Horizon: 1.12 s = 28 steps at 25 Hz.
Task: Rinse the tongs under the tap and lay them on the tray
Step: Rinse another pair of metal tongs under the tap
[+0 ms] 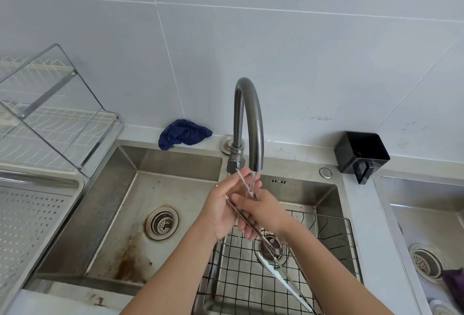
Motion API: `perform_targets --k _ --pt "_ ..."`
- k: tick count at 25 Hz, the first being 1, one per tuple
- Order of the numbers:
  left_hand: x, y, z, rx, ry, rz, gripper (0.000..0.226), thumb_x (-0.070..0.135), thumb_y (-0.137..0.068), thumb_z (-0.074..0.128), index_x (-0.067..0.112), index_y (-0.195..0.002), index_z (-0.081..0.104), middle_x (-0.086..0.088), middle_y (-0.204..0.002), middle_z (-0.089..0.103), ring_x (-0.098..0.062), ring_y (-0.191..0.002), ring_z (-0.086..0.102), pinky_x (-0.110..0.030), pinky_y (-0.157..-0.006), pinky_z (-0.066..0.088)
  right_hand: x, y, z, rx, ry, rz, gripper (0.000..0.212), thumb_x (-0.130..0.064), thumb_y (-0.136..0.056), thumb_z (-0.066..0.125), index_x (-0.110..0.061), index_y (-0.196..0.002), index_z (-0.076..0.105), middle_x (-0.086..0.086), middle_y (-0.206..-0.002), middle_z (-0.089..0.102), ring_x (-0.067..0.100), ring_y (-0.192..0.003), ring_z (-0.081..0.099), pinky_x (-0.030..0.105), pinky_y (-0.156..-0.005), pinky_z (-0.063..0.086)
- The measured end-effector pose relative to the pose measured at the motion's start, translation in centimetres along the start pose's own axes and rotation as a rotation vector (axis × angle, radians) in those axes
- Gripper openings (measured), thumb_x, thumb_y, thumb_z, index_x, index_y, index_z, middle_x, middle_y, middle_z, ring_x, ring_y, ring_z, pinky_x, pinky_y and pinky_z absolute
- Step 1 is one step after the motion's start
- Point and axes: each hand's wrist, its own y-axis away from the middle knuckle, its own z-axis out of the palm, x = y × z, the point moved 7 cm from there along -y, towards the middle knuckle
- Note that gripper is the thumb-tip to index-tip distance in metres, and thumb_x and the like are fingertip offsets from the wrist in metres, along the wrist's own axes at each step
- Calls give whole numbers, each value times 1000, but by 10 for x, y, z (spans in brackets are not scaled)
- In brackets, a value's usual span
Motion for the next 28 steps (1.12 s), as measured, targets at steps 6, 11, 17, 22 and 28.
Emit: perform_targets --k 6,11,17,22,28 --pt "21 -3 1 168 44 214 12 18 -89 69 12 -80 65 -10 -75 61 -28 -83 72 -42 -80 57 9 0 -11 -13 15 45 45 -55 -93 65 -10 -96 63 13 -74 72 29 -58 67 41 -61 60" --pt "28 -8 0 253 241 237 8 18 -83 71 12 -86 68 -4 -73 61 -21 -69 64 -34 -65 57 -6 -3 -27 364 555 -55 59 -67 -98 38 -13 -81 55 8 -74 71 27 -66 66 46 -68 57" --pt "45 -10 -8 256 281 267 8 21 -83 69 16 -82 74 -6 -74 64 -22 -71 66 -42 -85 52 -41 -28 -12 250 646 -90 48 -57 -104 35 -21 -82 58 13 -86 71 37 -82 68 41 -75 54" --pt "44 -12 -8 272 294 231 37 22 -90 62 17 -53 67 0 -59 63 -17 -60 67 -34 -67 60 -42 -24 2 282 642 -199 49 -60 -103 37 -29 -138 51 14 -111 73 38 -102 68 37 -71 44" --pt "7 -18 -8 403 275 107 21 25 -88 70 12 -76 58 0 -66 48 -15 -55 49 -32 -61 51 -20 3 -14 245 718 -155 55 -69 -99 34 -23 -122 54 7 -95 76 32 -82 71 36 -65 50"
